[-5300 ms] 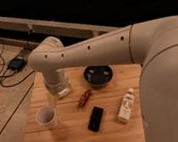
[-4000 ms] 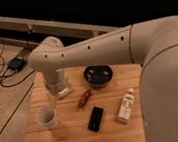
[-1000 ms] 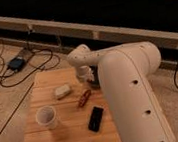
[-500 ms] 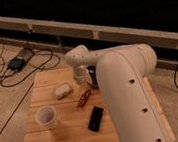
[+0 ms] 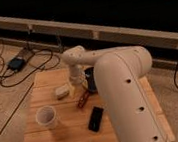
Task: Push the ceramic bowl across the table
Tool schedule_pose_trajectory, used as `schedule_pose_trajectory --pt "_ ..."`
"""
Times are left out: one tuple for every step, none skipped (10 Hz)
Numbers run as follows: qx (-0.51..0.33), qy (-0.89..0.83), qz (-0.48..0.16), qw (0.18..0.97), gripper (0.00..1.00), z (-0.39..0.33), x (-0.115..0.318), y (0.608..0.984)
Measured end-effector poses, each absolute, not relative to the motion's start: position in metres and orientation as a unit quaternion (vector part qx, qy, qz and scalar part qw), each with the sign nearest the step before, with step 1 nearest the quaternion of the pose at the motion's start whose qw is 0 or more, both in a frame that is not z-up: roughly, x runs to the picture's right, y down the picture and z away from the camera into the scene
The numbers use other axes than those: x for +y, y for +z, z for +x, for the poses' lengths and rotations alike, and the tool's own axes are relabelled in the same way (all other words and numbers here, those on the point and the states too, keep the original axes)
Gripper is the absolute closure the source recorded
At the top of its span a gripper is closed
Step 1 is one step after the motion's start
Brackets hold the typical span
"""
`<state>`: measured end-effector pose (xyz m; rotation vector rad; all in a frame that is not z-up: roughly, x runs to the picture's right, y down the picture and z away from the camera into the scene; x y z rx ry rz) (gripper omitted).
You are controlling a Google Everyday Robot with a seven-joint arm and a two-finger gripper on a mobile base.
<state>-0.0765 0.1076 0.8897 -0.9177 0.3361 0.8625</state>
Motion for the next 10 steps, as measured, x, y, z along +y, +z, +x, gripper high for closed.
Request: schedule_pose_trajectory --pt "0.152 0.403 -0.436 0.79 0.3 -0.084 0.109 0.888" --pt "0.148 0.404 -0.444 0.786 0.3 -0.09 0.11 0.886" --pt "0.144 0.403 -0.453 0.782 0.3 -0.096 0.112 0.883" --pt "0.14 0.401 -0.46 0.78 0.3 -0.102 0.114 0.881" --pt "0.135 0.398 -0.468 0.777 0.3 -0.11 0.117 0.878" --pt "0.129 0.395 -0.476 0.775 0.3 -0.117 0.119 0.875" --pt "0.124 0.393 -0.482 0.773 0.3 -0.123 0.12 0.872" --pt "0.118 0.393 -0.49 0.769 0.3 -0.129 0.122 0.869" --pt "0.111 0.395 -0.5 0.763 0.3 -0.134 0.124 0.865" --pt "0.105 0.395 -0.508 0.758 0.3 -0.138 0.127 0.861"
